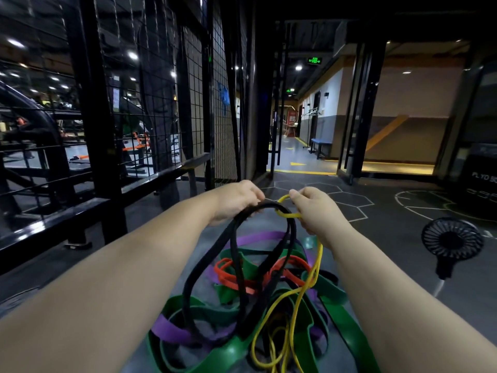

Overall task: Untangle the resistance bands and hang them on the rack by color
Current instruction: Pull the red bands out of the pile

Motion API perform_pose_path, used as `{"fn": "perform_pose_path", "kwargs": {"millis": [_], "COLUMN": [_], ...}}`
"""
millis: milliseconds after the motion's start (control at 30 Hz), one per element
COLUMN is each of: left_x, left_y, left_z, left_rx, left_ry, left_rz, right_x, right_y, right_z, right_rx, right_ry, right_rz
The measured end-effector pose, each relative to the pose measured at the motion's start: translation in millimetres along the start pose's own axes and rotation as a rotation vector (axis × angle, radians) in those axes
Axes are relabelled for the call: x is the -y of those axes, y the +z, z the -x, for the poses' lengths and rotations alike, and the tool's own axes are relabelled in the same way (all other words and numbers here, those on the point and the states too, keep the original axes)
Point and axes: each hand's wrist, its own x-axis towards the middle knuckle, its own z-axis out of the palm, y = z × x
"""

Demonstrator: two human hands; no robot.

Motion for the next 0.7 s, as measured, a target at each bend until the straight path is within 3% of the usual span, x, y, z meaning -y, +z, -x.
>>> {"fn": "perform_pose_path", "kwargs": {"millis": [100, 267, 400, 533, 600, 700], "left_x": [17.1, 28.8, 35.0, 34.6, 35.4, 40.4], "left_y": [3.9, 14.2, 25.3, 40.8, 49.3, 60.2], "left_z": [-4.6, -13.3, -17.1, -18.2, -16.7, -15.8], "left_rx": [-0.049, -0.266, -0.408, -0.516, -0.535, -0.614], "left_ry": [0.020, 0.040, -0.030, -0.056, -0.069, -0.060], "left_rz": [-0.033, 0.074, 0.069, 0.294, 0.388, 0.330], "right_x": [-3.7, -13.8, -15.7, -16.9, -18.7, -22.2], "right_y": [4.9, 13.3, 18.9, 32.5, 39.8, 46.5], "right_z": [1.9, 7.3, 13.4, 20.6, 23.1, 24.7], "right_rx": [-0.002, 0.001, -0.045, -0.028, -0.048, -0.102], "right_ry": [-0.038, -0.064, -0.147, -0.202, -0.100, 0.209], "right_rz": [0.127, 0.281, 0.241, 0.150, -0.018, -0.148]}}
